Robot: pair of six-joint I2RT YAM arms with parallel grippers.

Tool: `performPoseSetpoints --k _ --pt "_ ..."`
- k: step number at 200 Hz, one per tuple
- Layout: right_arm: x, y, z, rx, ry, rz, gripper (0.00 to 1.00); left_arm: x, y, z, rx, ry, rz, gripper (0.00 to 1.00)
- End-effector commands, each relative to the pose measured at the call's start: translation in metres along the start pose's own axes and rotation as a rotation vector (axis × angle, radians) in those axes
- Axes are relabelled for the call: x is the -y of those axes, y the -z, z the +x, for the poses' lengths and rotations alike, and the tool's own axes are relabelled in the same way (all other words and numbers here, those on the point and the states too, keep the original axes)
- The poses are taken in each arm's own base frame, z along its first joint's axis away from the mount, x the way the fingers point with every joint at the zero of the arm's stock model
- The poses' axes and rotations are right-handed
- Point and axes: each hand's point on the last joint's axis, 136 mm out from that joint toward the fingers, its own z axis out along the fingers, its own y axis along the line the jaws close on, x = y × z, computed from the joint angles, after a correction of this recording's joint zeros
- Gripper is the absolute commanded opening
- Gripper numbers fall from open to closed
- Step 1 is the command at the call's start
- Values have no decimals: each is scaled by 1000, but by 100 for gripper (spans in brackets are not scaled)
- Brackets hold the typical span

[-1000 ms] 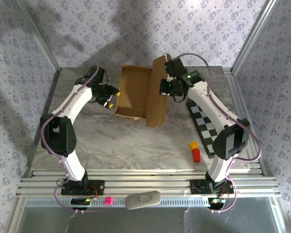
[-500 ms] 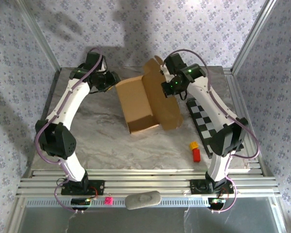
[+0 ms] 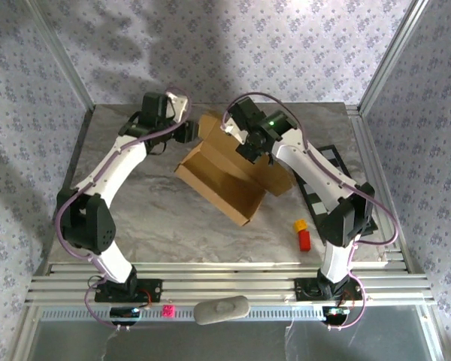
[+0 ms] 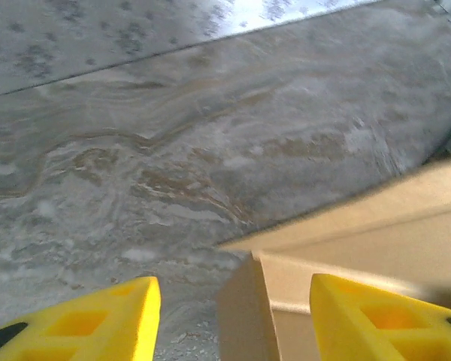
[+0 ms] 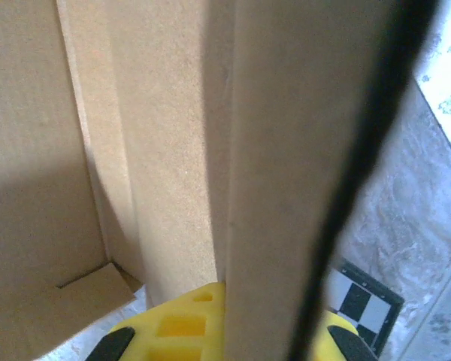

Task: Fold the paper box

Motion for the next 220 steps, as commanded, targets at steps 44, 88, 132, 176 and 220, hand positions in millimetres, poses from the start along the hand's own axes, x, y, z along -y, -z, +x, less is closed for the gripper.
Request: performPoseSetpoints --k 44,88,132,176,220 --pt "-5 -7 -6 20 151 -4 0 14 48 -36 270 -238 272 61" --pt "-12 -8 -3 24 177 -25 0 38 36 -17 182 -340 346 61" --pt "-19 -1 -9 59 221 -36 0 56 24 -10 149 -408 362 62" --pt "-21 5 -8 72 224 -40 0 50 11 -9 117 -461 290 61" --pt "-22 11 -9 96 225 -52 0 54 3 -4 106 -466 282 58"
